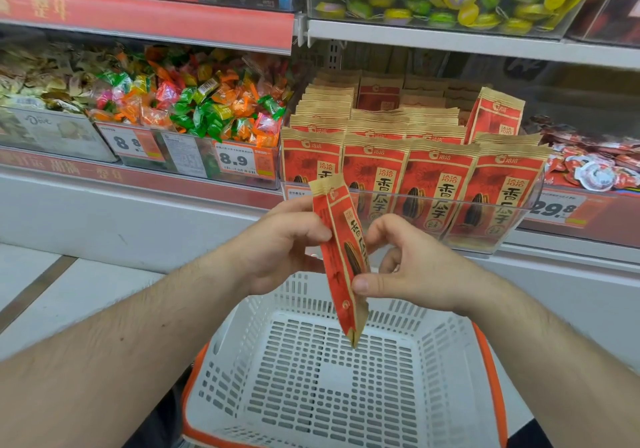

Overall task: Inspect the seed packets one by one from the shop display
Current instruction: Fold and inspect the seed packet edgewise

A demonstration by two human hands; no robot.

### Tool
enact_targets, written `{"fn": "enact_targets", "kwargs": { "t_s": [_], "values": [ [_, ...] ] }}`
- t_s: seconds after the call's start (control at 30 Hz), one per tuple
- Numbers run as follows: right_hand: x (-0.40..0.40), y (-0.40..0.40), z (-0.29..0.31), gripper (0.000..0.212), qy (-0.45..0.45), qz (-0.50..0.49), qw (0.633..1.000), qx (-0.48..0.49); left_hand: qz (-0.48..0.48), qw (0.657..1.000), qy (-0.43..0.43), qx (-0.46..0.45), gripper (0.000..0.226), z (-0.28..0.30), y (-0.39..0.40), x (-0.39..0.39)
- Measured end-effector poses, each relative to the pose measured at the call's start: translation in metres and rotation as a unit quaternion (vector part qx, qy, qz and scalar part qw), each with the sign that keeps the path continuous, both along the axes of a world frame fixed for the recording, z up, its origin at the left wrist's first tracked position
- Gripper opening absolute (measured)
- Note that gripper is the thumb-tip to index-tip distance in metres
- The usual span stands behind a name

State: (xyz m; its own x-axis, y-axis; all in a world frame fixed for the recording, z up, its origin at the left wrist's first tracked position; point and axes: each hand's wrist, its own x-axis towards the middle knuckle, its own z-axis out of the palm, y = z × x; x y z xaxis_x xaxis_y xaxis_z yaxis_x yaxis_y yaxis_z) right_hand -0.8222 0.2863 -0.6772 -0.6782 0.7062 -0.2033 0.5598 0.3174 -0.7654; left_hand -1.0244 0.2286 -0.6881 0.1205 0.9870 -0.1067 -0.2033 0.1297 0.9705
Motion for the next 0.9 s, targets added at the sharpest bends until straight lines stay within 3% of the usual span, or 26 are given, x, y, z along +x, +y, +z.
{"fn": "enact_targets", "kwargs": {
  "t_s": [0.07, 0.1, 0.23, 0.33, 0.43, 0.73, 0.9],
  "values": [
    [0.0, 0.002, -0.004, 0.098, 0.041, -0.001, 0.997, -0.067, -0.013, 1.0, -0.013, 0.013, 0.059, -0.001, 0.0, -0.001],
    [-0.001, 0.003, -0.007, 0.102, 0.064, -0.001, 0.994, -0.093, -0.013, 1.0, -0.019, 0.018, 0.059, -0.001, 0.0, -0.001],
    [-0.007, -0.002, -0.007, 0.054, 0.143, -0.019, 0.985, -0.092, -0.005, 0.998, -0.061, 0.035, 0.059, 0.001, 0.001, -0.001],
    [-0.009, -0.002, -0.008, 0.035, 0.135, -0.072, 0.987, -0.043, 0.068, 0.996, -0.024, 0.056, 0.047, 0.005, 0.001, 0.002],
    [-0.011, -0.003, -0.01, 0.025, 0.135, -0.089, 0.986, -0.044, 0.18, 0.98, 0.04, 0.076, 0.015, 0.005, 0.002, 0.006],
    [-0.004, -0.002, 0.007, 0.012, 0.249, -0.174, 0.946, -0.116, 0.179, 0.977, 0.095, 0.062, 0.018, 0.028, 0.013, 0.015],
    [-0.002, 0.006, 0.032, 0.009, 0.387, -0.268, 0.872, -0.132, 0.207, 0.966, 0.112, 0.106, 0.018, 0.069, 0.044, 0.02]
  ]
}}
